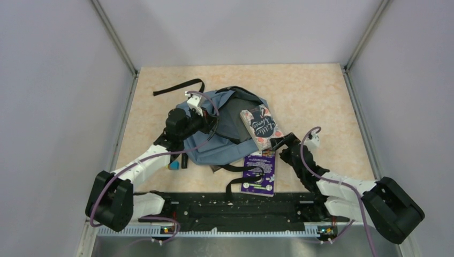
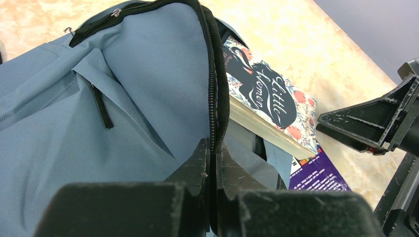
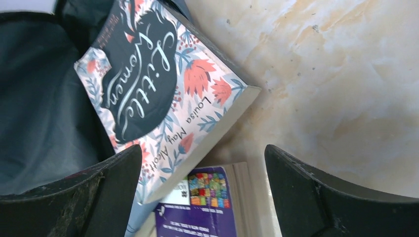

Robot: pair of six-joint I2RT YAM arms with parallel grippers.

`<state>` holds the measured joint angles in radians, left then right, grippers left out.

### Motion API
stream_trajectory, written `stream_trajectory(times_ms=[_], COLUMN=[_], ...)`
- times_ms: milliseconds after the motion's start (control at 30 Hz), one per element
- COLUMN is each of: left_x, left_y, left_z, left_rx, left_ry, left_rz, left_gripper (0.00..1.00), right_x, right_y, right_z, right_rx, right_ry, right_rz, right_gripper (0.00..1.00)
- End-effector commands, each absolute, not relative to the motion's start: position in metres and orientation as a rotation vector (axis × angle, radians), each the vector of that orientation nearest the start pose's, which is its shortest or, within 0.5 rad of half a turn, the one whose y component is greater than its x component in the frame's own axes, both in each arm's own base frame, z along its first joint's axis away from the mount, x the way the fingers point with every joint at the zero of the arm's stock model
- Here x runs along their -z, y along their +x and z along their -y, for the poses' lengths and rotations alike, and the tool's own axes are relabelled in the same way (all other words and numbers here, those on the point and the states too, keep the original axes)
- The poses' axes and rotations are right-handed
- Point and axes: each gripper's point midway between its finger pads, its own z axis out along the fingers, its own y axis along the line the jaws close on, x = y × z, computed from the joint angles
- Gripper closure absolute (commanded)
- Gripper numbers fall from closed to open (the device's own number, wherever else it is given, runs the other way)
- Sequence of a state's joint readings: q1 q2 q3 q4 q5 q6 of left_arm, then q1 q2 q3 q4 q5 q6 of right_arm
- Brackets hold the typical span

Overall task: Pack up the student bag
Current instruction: Pick up the book from the student bag.

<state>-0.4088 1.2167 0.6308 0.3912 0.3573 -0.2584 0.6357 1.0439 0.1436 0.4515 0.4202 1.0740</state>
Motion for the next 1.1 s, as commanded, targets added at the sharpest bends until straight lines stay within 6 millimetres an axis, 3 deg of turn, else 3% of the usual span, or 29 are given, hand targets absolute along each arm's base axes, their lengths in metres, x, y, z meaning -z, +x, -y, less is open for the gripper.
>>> stream_trajectory(times_ms=[0, 233, 700, 833, 900, 1067], left_x=[-0.204, -0.206, -0.204, -0.203, -0.204, -0.209], left_y=[0.325, 0.324, 0.325, 0.325, 0.324, 0.322], left_z=[0.225, 0.226, 0.226, 0.227, 0.227, 0.228], left_rx=[0.807, 0.809, 0.796, 0.794, 0.797, 0.803], left_ry=[0.435, 0.437, 0.444, 0.446, 0.448, 0.455], left_rz=[-1.716, -1.711, -1.715, -1.717, -1.714, -1.702], left_gripper=[1.0, 1.0, 1.0, 1.0, 1.0, 1.0], right_x=[-0.08, -0.073, -0.074, -0.075, -0.078, -0.095], right_y=[0.281, 0.286, 0.313, 0.32, 0.324, 0.335], right_z=[-0.147, -0.149, -0.174, -0.17, -0.168, -0.157], right_rx=[-0.797, -0.843, -0.934, -0.9, -0.875, -0.839], right_ry=[0.864, 0.948, 0.907, 0.887, 0.863, 0.812], right_rz=[-1.759, -1.725, -1.653, -1.62, -1.601, -1.531], right_gripper=[0.09, 0.11, 0.2, 0.22, 0.27, 0.51])
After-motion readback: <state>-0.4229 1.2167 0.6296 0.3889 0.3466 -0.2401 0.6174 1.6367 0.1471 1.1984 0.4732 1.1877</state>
